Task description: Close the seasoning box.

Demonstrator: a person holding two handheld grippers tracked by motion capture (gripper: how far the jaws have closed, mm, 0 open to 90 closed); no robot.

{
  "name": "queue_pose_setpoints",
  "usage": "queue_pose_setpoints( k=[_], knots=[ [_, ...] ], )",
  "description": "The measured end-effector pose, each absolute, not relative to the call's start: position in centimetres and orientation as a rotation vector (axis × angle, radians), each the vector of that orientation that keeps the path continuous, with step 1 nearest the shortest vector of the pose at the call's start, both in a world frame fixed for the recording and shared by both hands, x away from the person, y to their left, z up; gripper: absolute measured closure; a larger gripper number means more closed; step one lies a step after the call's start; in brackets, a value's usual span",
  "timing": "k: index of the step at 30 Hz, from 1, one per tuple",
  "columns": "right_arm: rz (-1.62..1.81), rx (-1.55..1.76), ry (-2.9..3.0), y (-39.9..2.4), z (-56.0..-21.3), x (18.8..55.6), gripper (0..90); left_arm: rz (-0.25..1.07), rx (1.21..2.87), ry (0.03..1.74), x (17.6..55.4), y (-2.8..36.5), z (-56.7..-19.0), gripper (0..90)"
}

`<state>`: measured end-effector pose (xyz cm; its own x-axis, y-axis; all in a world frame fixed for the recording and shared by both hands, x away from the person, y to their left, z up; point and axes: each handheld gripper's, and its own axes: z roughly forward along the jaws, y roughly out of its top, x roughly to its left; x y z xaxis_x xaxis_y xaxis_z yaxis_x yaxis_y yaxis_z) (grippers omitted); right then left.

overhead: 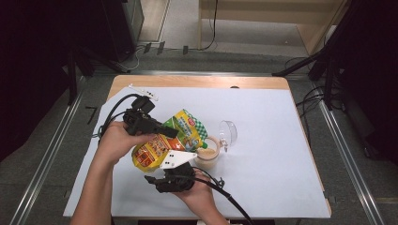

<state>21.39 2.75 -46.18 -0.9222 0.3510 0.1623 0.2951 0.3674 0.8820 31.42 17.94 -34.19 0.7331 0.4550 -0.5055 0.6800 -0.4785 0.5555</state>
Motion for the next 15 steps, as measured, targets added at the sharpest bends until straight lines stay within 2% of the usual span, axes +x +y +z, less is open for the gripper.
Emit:
queue_pose_setpoints(
  k=[15],
  knots=[
    [1.643, 0.635, 2.539, 1.5, -45.5, 22.0, 49.7, -0.396, 2.095, 0.812, 31.4, 19.3, -33.9, 89.5]
  ],
)
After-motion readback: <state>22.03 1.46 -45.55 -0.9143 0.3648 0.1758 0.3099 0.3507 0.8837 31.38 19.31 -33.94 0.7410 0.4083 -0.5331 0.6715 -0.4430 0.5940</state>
